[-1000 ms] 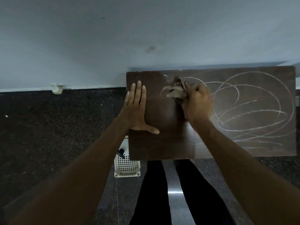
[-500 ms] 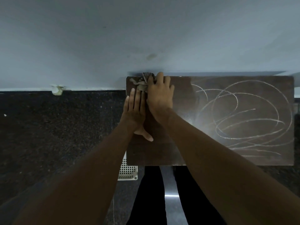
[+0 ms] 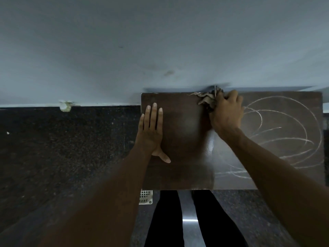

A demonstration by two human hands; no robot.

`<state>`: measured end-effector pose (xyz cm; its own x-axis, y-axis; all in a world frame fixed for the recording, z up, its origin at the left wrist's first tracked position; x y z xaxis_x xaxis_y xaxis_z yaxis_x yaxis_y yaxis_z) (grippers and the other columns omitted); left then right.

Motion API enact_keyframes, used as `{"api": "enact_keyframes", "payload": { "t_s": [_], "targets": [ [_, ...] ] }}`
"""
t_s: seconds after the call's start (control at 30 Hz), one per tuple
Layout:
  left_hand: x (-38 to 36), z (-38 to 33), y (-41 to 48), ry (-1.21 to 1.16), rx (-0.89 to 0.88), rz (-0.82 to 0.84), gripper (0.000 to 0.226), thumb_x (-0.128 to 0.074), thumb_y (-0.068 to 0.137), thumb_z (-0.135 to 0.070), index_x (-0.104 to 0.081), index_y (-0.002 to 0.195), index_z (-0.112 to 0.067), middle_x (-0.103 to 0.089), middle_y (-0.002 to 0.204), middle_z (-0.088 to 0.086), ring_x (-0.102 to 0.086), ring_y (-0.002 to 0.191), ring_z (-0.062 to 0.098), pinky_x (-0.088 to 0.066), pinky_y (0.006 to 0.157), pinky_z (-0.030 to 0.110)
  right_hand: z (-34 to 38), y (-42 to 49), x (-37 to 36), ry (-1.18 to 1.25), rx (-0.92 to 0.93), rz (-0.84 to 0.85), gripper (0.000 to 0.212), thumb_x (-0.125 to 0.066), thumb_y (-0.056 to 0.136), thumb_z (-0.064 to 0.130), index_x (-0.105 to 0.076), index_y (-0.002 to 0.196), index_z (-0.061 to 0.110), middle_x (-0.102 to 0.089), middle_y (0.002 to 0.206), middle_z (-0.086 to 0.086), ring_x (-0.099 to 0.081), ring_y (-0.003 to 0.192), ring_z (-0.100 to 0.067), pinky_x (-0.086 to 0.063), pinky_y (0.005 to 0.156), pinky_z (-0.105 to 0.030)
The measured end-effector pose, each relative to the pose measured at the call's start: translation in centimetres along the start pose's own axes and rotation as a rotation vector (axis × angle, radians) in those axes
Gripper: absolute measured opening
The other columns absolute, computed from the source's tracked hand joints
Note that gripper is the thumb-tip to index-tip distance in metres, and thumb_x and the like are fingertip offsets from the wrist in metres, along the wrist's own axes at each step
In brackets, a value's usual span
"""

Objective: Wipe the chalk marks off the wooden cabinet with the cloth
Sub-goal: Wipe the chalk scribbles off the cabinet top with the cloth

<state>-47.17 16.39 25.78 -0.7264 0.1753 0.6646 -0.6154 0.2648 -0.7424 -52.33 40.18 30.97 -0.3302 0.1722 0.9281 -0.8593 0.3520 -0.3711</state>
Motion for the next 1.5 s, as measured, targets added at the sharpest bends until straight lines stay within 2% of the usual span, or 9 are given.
{"api": "enact_keyframes", "payload": {
  "t_s": [0.2, 0.37, 0.5, 0.7, 1.0, 1.23, 1.33, 1.43, 1.5],
  "targets": [
    [-0.3, 0.2, 0.2, 0.0, 0.007, -0.002, 0.183, -0.076, 0.039, -0.091, 0.036, 0.151, 0.0, 0.048, 0.153, 0.026, 0.043, 0.143, 0.042, 0.026, 0.117, 0.051, 11.1, -1.5, -1.2, 0.073, 0.208, 0.072, 0.042, -0.06, 0.093, 0.019, -0.051, 0.133, 0.012, -0.032, 0.146, -0.016, -0.036, 0.126, -0.037, -0.04, 0.1, -0.05],
    [-0.8, 0.2, 0.5, -0.021, -0.032, 0.048, 0.18, -0.072, 0.039, -0.095, 0.031, 0.155, -0.004, 0.046, 0.152, 0.03, 0.059, 0.126, 0.038, 0.043, 0.103, 0.043, 17.7, -3.2, -0.8, 0.042, 0.366, 0.023, 0.033, -0.048, 0.1, 0.025, -0.053, 0.128, 0.008, -0.035, 0.138, -0.014, -0.038, 0.123, -0.034, -0.042, 0.098, -0.048],
    [-0.9, 0.4, 0.5, 0.01, 0.001, 0.027, 0.181, -0.072, 0.04, -0.095, 0.039, 0.148, 0.0, 0.054, 0.144, 0.03, 0.048, 0.138, 0.042, 0.023, 0.12, 0.052, 14.5, -3.1, -0.9, -0.037, 0.432, -0.005, 0.044, -0.055, 0.096, 0.021, -0.045, 0.138, 0.014, -0.036, 0.139, -0.014, -0.041, 0.123, -0.035, -0.045, 0.091, -0.046],
    [-0.3, 0.3, 0.2, -0.005, -0.008, -0.013, 0.183, -0.076, 0.039, -0.091, 0.041, 0.147, -0.002, 0.049, 0.151, 0.029, 0.051, 0.134, 0.039, 0.025, 0.116, 0.05, 1.2, 0.4, 0.2, -0.034, 0.142, 0.042, 0.072, -0.072, 0.082, 0.021, -0.04, 0.146, 0.021, -0.038, 0.135, -0.017, -0.042, 0.12, -0.04, -0.048, 0.09, -0.051],
    [-0.1, 0.2, 0.0, -0.004, 0.021, -0.009, 0.181, -0.079, 0.042, -0.088, 0.036, 0.151, -0.001, 0.045, 0.154, 0.03, 0.045, 0.141, 0.041, 0.028, 0.113, 0.05, -2.5, 1.9, 1.4, 0.003, -0.125, -0.026, 0.039, -0.068, 0.082, 0.014, -0.058, 0.119, 0.004, -0.041, 0.127, -0.022, -0.041, 0.116, -0.044, -0.048, 0.092, -0.056],
    [-0.2, 0.1, 0.1, -0.002, -0.006, -0.058, 0.177, -0.078, 0.045, -0.087, 0.04, 0.148, -0.005, 0.047, 0.147, 0.03, 0.042, 0.141, 0.042, 0.024, 0.119, 0.049, 14.5, -3.3, -1.6, 0.104, 0.281, 0.033, 0.038, -0.045, 0.099, 0.021, -0.046, 0.136, 0.012, -0.038, 0.141, -0.016, -0.041, 0.124, -0.034, -0.044, 0.097, -0.048],
    [0.4, 0.4, 0.3, -0.018, -0.029, -0.197, 0.153, -0.079, 0.071, -0.071, 0.047, 0.14, -0.019, 0.013, 0.167, 0.029, 0.006, 0.158, 0.039, 0.006, 0.13, 0.043, 19.2, -4.0, -1.5, 0.027, 0.373, -0.024, 0.032, -0.042, 0.102, 0.026, -0.054, 0.127, 0.01, -0.039, 0.135, -0.014, -0.04, 0.122, -0.032, -0.042, 0.098, -0.049],
    [-1.3, 0.0, 0.1, -0.034, -0.044, 0.056, 0.162, -0.063, 0.051, -0.095, 0.035, 0.154, -0.017, 0.034, 0.16, 0.029, 0.034, 0.148, 0.047, 0.031, 0.116, 0.05, 19.5, -3.6, -1.4, -0.075, 0.47, -0.042, 0.036, -0.041, 0.102, 0.025, -0.051, 0.133, 0.01, -0.038, 0.137, -0.014, -0.038, 0.124, -0.032, -0.04, 0.095, -0.047],
    [-1.0, -0.2, 0.2, -0.034, -0.03, 0.074, 0.176, -0.071, 0.042, -0.094, 0.033, 0.155, -0.007, 0.047, 0.15, 0.033, 0.044, 0.14, 0.049, 0.031, 0.112, 0.053, 18.5, -3.6, -1.3, -0.098, 0.55, -0.036, 0.037, -0.04, 0.102, 0.022, -0.047, 0.137, 0.011, -0.037, 0.14, -0.017, -0.039, 0.126, -0.035, -0.042, 0.092, -0.047]
  ]
}}
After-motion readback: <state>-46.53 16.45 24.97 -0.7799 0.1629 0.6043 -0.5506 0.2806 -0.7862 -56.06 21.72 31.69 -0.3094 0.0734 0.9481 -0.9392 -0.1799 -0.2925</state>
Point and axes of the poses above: each hand's wrist, its own y-axis towards the middle knuckle, its own x-axis out of the back of the hand, z = x × y, the point moved 9 cm from there along y, towards the middle knuckle
